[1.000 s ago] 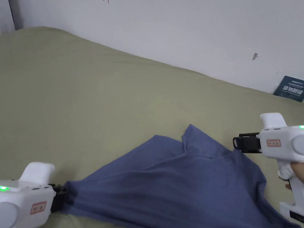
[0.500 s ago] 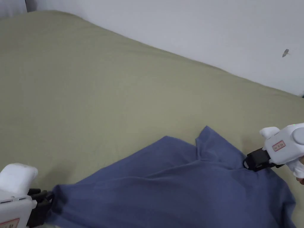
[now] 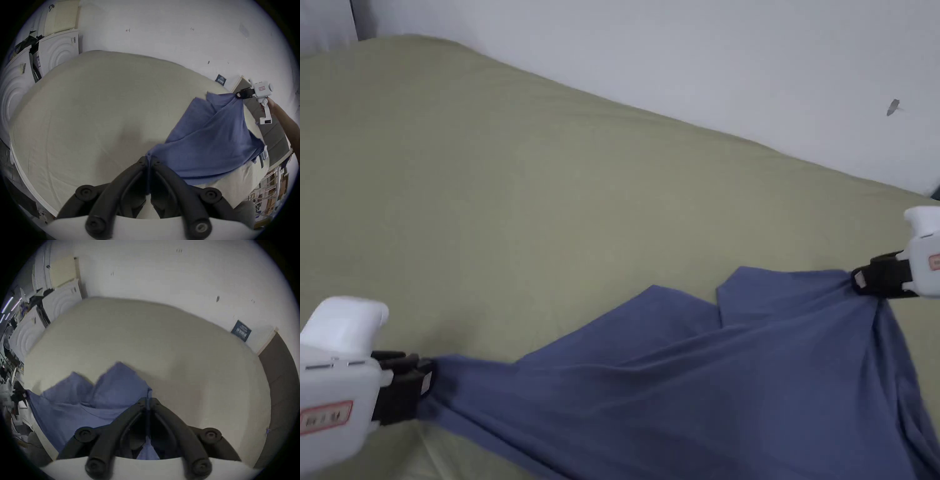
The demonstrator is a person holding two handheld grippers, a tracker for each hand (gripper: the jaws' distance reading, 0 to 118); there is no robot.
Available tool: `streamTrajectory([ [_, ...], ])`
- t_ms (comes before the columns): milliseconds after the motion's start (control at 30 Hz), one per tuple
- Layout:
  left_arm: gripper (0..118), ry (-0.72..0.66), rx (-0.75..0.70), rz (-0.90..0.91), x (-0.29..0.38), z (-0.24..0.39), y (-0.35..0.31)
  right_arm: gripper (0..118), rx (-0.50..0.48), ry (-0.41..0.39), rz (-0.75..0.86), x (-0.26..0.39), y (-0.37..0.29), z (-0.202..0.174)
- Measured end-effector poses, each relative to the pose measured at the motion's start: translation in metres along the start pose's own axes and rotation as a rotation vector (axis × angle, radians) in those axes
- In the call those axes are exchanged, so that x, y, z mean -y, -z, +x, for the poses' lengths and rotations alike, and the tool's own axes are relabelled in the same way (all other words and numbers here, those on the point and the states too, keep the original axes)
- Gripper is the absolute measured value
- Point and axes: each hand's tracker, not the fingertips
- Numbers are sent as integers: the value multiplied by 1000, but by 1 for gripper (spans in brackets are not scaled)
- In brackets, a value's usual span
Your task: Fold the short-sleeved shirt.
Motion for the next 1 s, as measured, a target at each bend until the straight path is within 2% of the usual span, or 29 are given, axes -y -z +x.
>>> streamTrajectory([
  [100, 1, 44, 21, 49, -31, 14, -11, 5, 54, -36, 73, -12, -33, 3],
  [133, 2, 74, 18, 75, -44, 22, -16, 5, 67, -1, 92, -20, -45, 11],
  [233, 1, 132, 33, 110, -78, 34, -21, 5, 105, 22, 165, -31, -76, 24],
  [467, 1, 226, 53, 193, -171, 63, -24, 5, 218, 4, 335, -61, -145, 35],
  [600, 1, 268, 40, 245, -222, 76, -19, 5, 237, 47, 406, -81, -176, 43],
  [767, 1, 300, 17, 276, -271, 95, -15, 5, 320, 74, 502, -101, -208, 35],
  [800, 1, 303, 10, 287, -283, 97, -13, 5, 329, 94, 512, -115, -199, 66],
  [900, 2, 320, -10, 326, -312, 105, -11, 5, 377, 124, 570, -126, -209, 81],
  [1000, 2, 299, 14, 353, -338, 112, -11, 5, 376, 185, 618, -131, -218, 92],
])
